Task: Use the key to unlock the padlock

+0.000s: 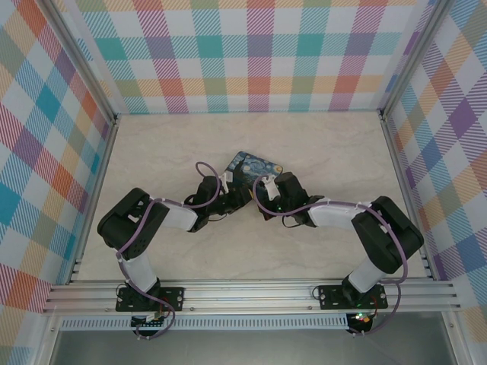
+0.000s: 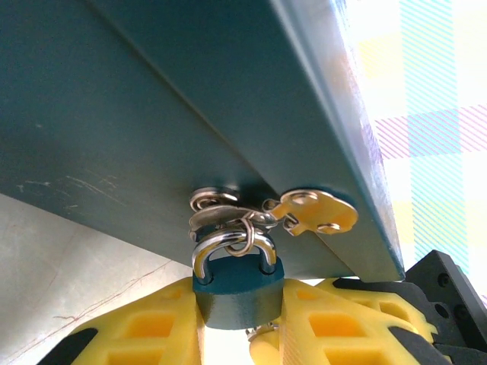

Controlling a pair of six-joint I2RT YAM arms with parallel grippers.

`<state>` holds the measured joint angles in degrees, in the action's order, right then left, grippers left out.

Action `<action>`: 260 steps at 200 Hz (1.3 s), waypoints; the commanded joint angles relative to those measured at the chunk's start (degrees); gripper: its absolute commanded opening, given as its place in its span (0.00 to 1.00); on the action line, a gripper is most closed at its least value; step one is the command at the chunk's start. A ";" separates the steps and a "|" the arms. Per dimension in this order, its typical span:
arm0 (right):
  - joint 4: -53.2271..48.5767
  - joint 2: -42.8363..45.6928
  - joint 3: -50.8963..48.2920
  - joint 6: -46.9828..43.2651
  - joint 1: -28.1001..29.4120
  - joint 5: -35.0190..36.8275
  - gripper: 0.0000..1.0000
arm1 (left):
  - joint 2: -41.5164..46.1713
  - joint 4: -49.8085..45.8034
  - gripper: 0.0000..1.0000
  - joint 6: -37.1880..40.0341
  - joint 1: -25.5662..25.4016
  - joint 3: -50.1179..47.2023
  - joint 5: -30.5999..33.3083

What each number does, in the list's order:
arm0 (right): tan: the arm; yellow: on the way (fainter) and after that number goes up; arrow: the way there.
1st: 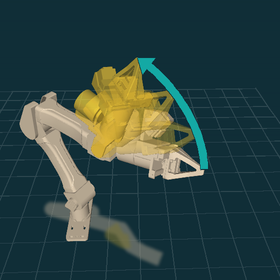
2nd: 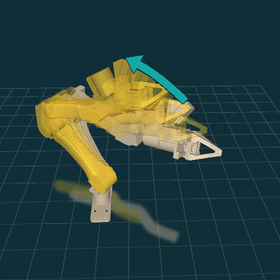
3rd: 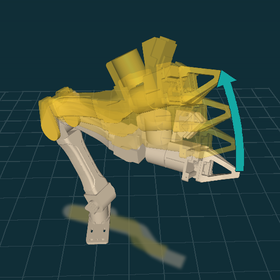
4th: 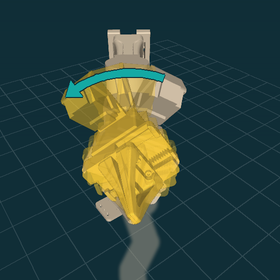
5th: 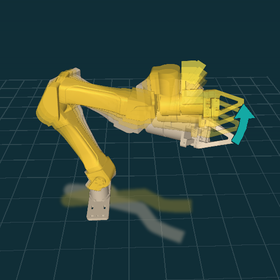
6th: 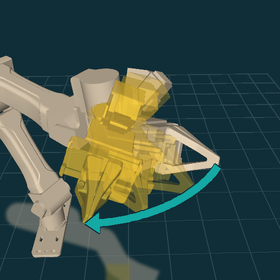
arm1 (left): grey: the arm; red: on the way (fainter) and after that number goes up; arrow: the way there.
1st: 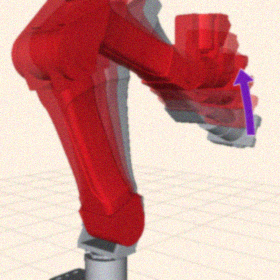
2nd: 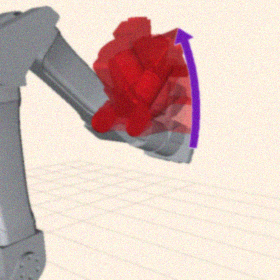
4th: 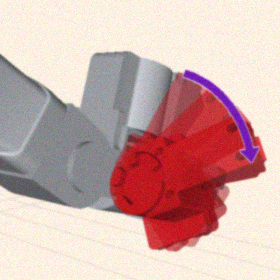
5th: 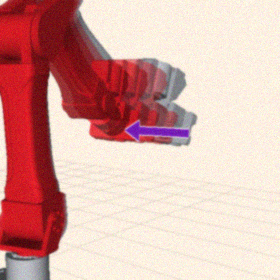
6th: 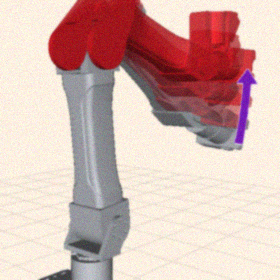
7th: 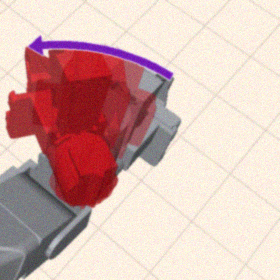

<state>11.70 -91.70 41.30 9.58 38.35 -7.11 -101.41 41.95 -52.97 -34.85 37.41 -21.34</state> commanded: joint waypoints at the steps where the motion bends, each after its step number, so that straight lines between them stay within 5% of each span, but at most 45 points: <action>1: 0.50 -1.15 1.95 -0.27 0.39 0.92 0.00 | 0.08 2.01 0.26 -0.25 -0.99 1.50 -0.60; 260: 14.69 3.13 -2.44 1.20 0.41 2.82 0.01 | 0.67 -0.21 0.26 -5.00 -2.13 3.45 -1.51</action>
<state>18.39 -90.19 39.05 10.90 38.61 -3.44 -101.51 42.04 -56.40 -35.59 39.46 -20.88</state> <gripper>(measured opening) 0.058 0.258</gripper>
